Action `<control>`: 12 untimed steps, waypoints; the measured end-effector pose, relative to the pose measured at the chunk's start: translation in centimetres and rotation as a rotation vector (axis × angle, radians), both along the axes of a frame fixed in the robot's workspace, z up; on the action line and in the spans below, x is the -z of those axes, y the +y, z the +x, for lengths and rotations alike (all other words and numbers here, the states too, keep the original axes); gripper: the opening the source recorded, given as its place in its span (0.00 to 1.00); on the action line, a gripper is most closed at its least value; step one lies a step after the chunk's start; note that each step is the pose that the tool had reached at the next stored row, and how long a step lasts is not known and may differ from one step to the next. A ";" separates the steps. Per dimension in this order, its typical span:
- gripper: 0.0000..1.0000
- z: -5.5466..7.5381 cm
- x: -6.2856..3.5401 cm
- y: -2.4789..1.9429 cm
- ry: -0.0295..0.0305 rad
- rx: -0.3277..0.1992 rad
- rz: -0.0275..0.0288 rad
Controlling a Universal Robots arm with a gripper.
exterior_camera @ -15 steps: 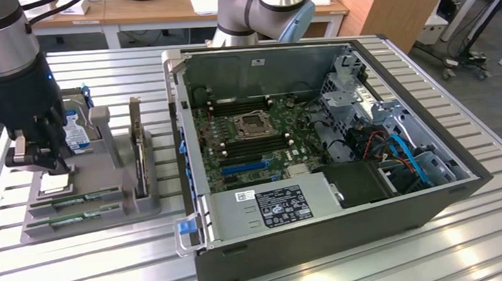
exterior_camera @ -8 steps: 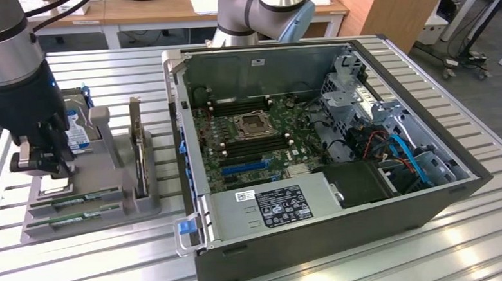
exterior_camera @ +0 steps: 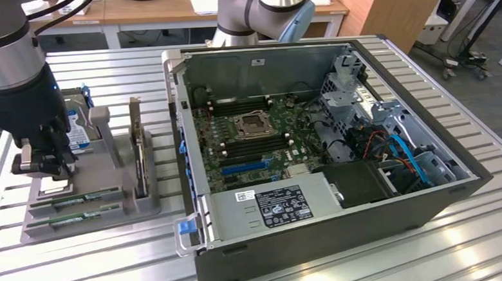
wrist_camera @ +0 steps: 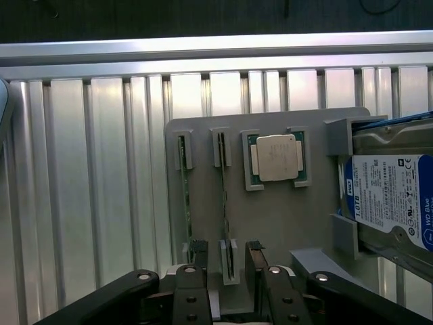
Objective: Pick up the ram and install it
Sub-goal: 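Pick up the ram and move it above insertion slot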
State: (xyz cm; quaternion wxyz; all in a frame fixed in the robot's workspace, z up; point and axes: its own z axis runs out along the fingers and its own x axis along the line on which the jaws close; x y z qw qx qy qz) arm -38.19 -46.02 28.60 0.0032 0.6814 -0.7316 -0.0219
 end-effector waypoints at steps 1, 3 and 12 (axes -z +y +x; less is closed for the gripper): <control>0.36 0.0 0.00 0.00 0.0000 0.000 0.0000; 0.36 0.0 0.12 0.00 -0.0005 0.000 0.0004; 0.36 0.0 0.88 0.00 -0.0001 0.000 0.0001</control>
